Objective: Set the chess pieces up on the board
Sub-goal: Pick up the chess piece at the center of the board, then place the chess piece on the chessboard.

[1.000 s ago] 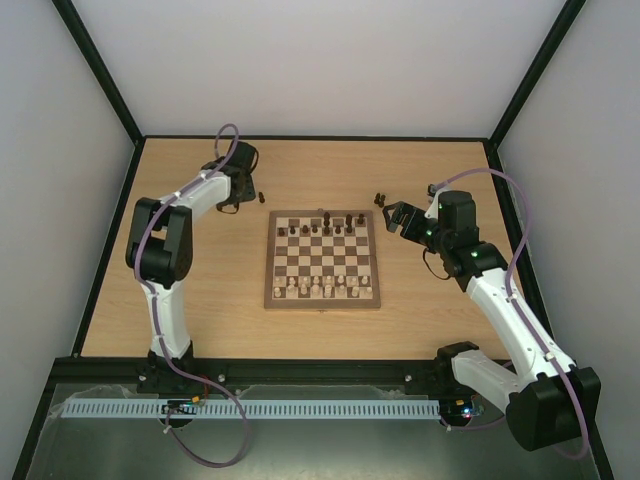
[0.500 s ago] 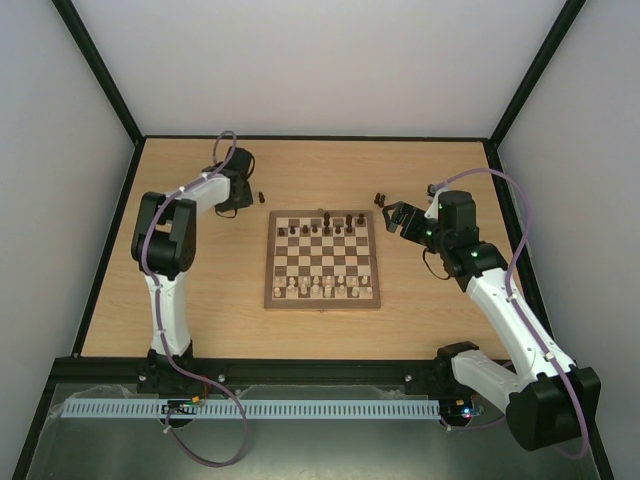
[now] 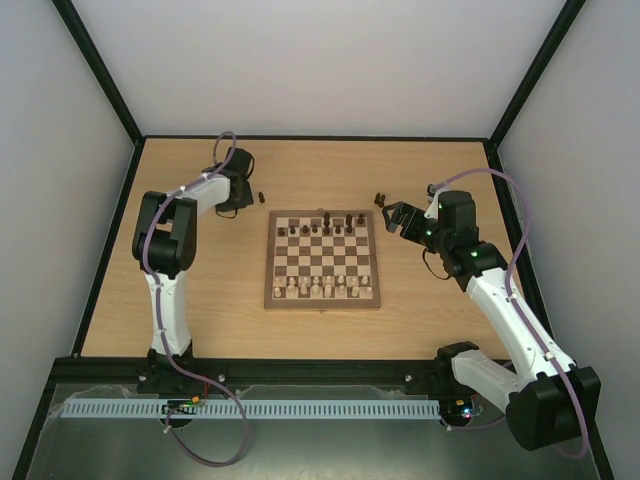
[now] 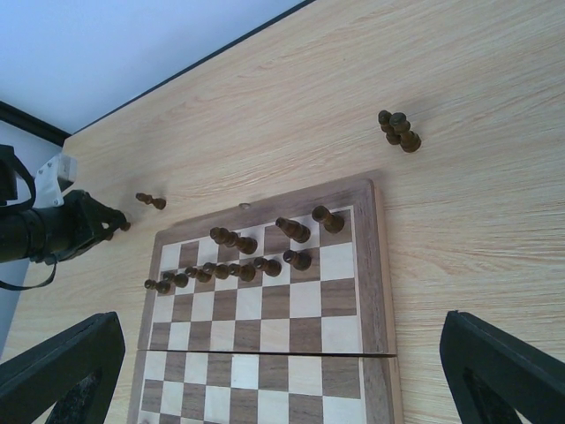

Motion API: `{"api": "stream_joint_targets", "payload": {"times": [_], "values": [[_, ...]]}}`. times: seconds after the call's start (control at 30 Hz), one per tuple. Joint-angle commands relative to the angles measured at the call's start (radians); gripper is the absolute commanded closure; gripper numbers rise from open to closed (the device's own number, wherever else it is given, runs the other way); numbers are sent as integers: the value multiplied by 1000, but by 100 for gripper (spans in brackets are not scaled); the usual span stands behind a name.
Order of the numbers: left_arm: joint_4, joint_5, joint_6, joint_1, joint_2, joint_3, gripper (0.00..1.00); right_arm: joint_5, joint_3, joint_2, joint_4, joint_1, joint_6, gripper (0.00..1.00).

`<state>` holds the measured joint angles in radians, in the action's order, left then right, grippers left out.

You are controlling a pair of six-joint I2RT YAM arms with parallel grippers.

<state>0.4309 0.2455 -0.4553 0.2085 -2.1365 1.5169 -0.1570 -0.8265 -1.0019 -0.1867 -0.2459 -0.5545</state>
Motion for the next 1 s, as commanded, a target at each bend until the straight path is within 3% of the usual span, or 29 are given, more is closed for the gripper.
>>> {"api": "stream_joint_targets", "payload": {"times": [0.0,0.27,0.47,0.67,0.97], "values": [[19,38,-1,11,24,-6,93,-18,10,-7,16,5,-3,1],[151,43,21,174,221,23,92,28,10,25,5,4,-4,1],[284,-41,61,426,295,126,90,129,6,74,-17,4,-5,2],[359,-74,83,623,242,247,89,266,4,152,-52,7,-15,1],[395,-139,107,730,7,471,89,401,14,282,-65,8,-24,2]]}}
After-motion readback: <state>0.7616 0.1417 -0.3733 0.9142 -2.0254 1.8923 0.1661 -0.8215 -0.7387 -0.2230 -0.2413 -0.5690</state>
